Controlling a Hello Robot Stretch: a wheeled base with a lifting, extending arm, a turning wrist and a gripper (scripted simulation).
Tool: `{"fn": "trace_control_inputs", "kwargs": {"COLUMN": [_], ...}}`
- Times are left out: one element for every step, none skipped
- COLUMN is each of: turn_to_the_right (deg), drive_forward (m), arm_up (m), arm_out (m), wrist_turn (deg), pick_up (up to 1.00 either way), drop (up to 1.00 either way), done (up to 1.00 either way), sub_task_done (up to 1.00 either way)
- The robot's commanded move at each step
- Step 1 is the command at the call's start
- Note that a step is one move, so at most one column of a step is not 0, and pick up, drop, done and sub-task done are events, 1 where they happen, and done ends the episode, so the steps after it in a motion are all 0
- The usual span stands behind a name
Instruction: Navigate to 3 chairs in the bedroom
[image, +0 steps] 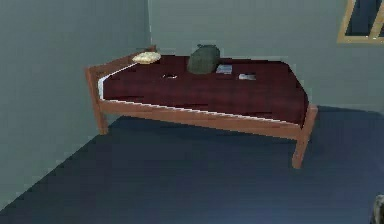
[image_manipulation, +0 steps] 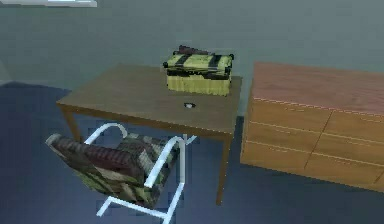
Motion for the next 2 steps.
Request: {"fn": "trace_control_inputs", "kwargs": {"turn_to_the_right": [21.0, 0.0], "drive_forward": [0.0, 0.9], "arm_up": [0.0, 0.0], "arm_out": [0.0, 0.0], "wrist_turn": [0.0, 0.0], "pick_up": [0.0, 0.0], "drop": [0.0, 0.0], "done": [0.0, 0.0], "sub_task_done": [0.0, 0.0]}}
